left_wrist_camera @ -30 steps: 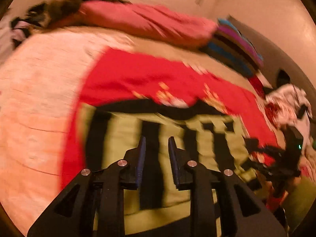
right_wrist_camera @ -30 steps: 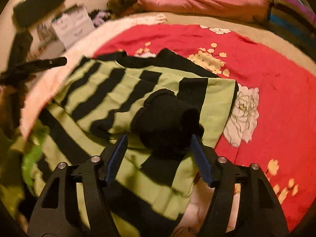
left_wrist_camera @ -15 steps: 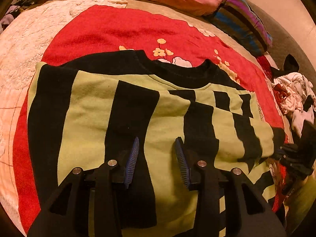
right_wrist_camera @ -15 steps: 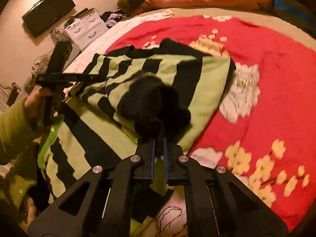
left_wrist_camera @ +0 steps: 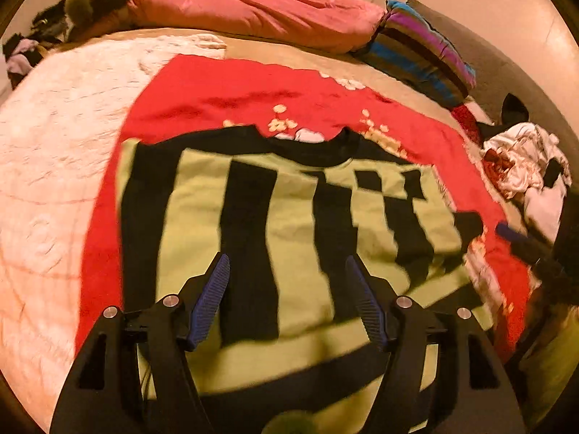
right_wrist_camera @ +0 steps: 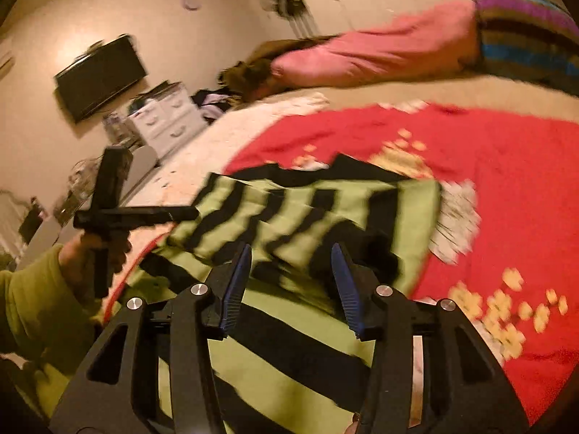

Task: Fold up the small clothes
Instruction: 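Open both grippers and lift them off the folded sweater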

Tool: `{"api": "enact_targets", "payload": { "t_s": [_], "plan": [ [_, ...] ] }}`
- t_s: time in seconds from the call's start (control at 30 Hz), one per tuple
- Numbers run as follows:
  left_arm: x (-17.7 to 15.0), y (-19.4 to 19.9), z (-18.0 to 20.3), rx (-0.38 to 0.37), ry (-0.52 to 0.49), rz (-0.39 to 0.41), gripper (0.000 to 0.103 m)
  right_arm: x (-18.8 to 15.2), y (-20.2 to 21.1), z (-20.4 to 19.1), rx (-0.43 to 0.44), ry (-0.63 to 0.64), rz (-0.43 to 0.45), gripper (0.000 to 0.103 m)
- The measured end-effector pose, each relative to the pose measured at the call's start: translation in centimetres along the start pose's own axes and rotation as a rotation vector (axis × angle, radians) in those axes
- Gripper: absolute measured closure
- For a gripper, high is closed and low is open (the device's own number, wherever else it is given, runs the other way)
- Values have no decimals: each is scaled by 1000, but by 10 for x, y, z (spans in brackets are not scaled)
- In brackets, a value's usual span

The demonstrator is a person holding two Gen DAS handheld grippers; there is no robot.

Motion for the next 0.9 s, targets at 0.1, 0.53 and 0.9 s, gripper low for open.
{"api": "enact_targets", "payload": {
  "t_s": [0.1, 0.53, 0.9],
  "plan": [
    [-21, 5, 0, 28, -12, -12, 34, 6, -17, -18, 15, 38, -30, 59],
    [-67, 8, -21, 46, 4, -73, 27, -16, -76, 55, -245, -158, -199, 35],
    [-79, 58, 2, 59, -39, -28, 10, -20, 4, 22, -261, -103, -105, 14]
  ]
}}
Point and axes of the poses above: each gripper's, at about its wrist camera, not at the fingertips, and y roughly against the way its jaws point, z to its right, x to its top, the point moved 10 cm from there along -y, roughly the way its jaws point, and after that the axes turned 7 degrees about -x, right-handed, at the moved point
